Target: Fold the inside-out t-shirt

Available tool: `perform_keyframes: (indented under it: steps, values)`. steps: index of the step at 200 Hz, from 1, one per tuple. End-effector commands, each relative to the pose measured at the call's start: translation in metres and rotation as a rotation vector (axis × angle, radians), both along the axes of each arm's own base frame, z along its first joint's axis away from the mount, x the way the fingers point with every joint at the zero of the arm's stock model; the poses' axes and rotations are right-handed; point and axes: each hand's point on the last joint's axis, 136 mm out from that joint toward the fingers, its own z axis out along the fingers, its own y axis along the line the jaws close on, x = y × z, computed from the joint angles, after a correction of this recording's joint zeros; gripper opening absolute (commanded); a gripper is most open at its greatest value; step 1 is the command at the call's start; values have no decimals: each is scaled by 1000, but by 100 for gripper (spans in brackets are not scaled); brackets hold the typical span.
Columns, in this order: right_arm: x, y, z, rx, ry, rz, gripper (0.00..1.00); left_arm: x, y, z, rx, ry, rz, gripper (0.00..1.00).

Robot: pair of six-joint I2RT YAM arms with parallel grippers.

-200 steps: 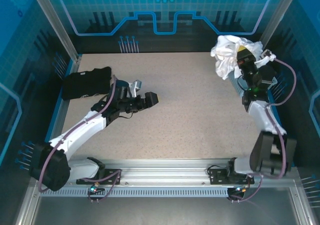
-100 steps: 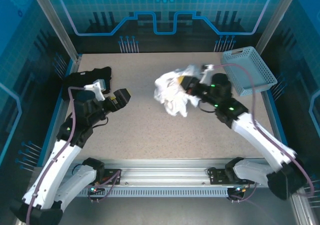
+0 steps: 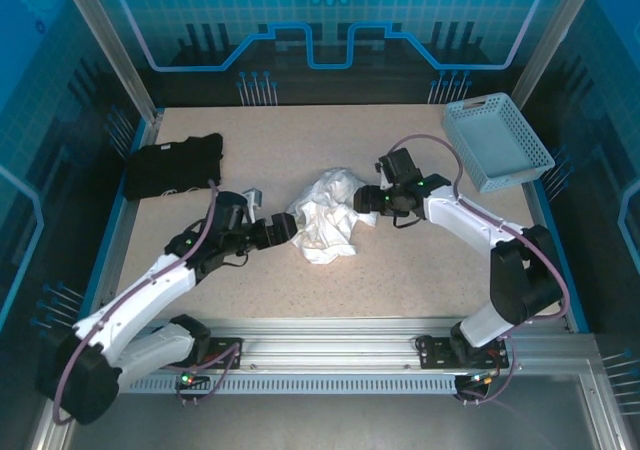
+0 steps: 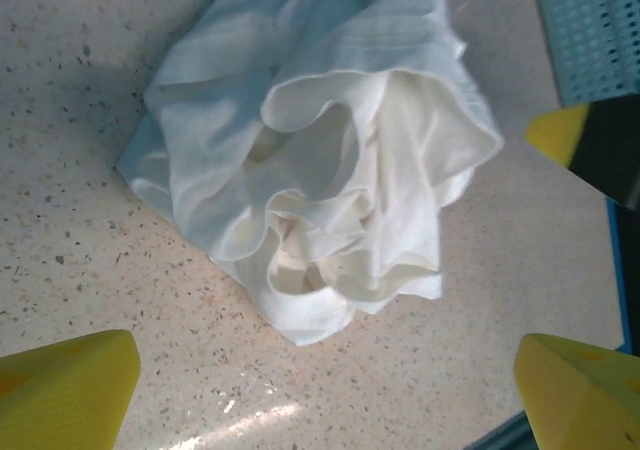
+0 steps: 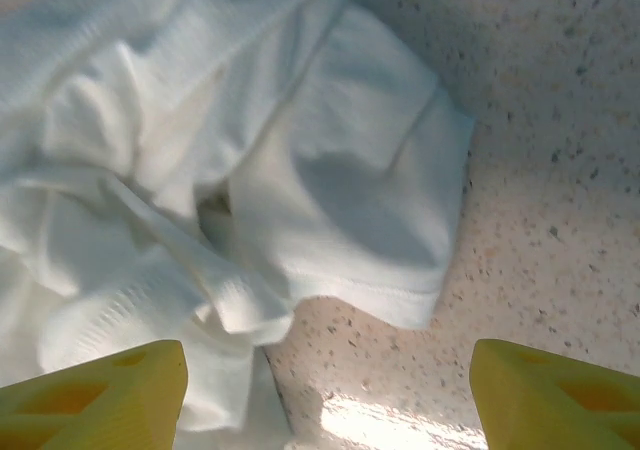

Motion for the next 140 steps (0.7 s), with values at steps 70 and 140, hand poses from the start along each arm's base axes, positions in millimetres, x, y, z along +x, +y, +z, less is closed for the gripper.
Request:
perform_keyframes:
  steps: [70, 140]
  values:
    - [12, 9, -68, -59, 138, 53, 72, 55, -23, -66, 80, 70, -21, 63]
    - [31, 3, -43, -90, 36, 51, 13, 84, -22, -71, 75, 62, 2, 25]
